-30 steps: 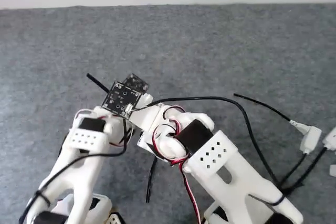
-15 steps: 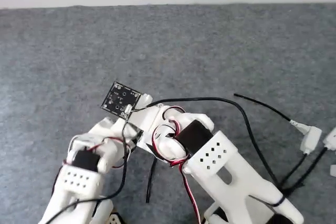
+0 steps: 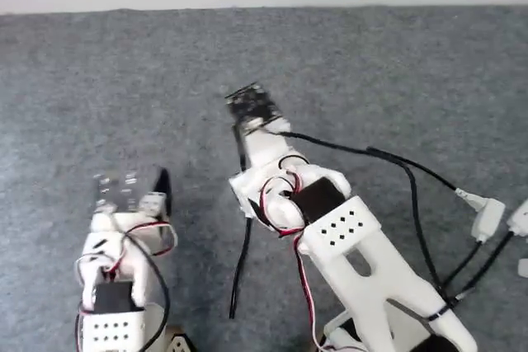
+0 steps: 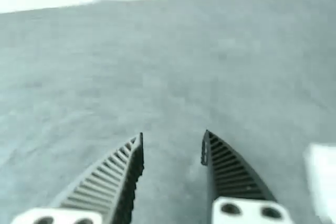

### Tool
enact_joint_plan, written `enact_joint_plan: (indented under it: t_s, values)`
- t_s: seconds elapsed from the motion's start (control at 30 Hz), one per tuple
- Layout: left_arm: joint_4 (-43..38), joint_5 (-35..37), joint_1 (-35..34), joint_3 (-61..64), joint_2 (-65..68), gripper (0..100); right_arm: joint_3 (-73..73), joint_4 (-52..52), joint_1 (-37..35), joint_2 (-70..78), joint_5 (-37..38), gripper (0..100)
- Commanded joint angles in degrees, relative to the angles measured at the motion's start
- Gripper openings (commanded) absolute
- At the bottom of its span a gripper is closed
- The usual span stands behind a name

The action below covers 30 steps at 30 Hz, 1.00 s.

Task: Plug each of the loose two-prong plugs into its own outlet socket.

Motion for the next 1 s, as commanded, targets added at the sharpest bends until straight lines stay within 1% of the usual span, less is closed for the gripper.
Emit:
enact_joint_plan:
  t_s: [0.0,0.1,0.2,0.33,0.43,0.57,0.7,0.97]
  values:
    - [0.44,5.71,-6.33,-0.04,-7.38,17,2.11,-7.25,1.98,-0.22,-7.03,0.9]
    - [2.46,9.58,-9.41,-0.31,-10.73,17,4.4,-11.47,3.21,-0.22,-9.58,0.9]
    - [3.78,10.81,-10.37,-0.31,-11.34,17,7.03,-15.52,3.65,-0.22,-9.67,0.9]
    - [4.48,10.73,-10.64,-0.31,-11.16,17,9.76,-19.38,3.74,-0.22,-7.03,0.8]
    - [4.48,10.73,-10.64,-0.31,-11.16,17,10.73,-21.23,4.0,-0.13,-6.77,0.8]
    - [5.71,10.73,-10.46,-0.31,-11.16,17,10.99,-22.73,6.37,0.22,-6.77,0.8]
    - [5.8,10.73,-10.46,-0.31,-11.16,17,10.55,-25.8,8.75,4.79,-6.77,0.9]
    - [5.8,10.73,-10.55,-0.31,-11.16,17,7.74,-26.77,8.84,10.42,-6.15,0.8]
